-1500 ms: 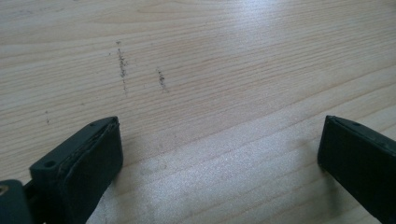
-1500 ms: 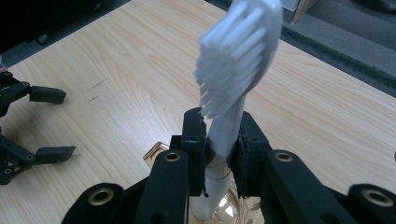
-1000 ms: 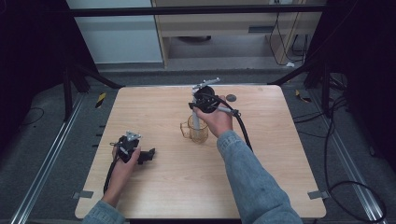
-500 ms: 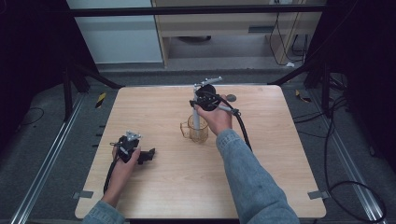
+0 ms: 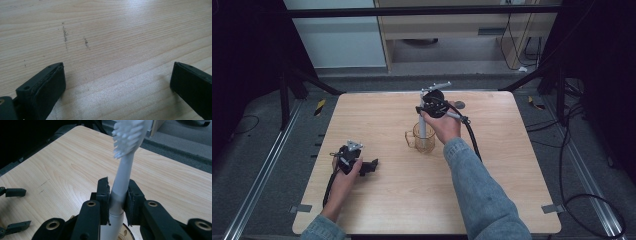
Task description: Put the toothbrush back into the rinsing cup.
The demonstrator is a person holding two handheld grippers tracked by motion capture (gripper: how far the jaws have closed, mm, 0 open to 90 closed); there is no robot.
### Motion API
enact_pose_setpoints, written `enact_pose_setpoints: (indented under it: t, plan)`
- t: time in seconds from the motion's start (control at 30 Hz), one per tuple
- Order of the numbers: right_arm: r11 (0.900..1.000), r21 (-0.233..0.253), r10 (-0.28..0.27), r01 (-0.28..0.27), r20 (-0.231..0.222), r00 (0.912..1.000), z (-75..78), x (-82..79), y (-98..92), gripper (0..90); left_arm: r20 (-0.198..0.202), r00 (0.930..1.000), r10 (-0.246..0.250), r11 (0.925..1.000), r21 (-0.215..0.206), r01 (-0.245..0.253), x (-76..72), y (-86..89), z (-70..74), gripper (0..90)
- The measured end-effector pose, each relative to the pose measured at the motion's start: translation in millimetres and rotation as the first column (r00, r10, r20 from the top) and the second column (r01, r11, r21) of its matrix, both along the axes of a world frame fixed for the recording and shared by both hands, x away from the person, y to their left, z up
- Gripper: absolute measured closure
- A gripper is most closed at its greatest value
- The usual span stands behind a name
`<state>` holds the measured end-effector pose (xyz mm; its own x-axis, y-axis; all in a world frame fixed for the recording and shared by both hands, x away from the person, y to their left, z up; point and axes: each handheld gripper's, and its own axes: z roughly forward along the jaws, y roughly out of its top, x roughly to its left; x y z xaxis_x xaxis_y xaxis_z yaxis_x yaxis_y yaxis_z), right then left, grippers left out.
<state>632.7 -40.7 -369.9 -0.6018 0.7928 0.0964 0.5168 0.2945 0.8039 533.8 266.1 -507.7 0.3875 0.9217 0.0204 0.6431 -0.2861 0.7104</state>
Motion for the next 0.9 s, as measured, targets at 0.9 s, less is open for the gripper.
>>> enact_pose_setpoints:
  t: [0.9]
  plan:
    - [1.000, -0.009, -0.001, 0.001, -0.003, 1.0000, -1.0, -1.5, 0.6, 71.6, 0.000, 1.0000, -0.002, 1.0000, 0.001, 0.002, 0.1, 0.1, 0.0, 0.0]
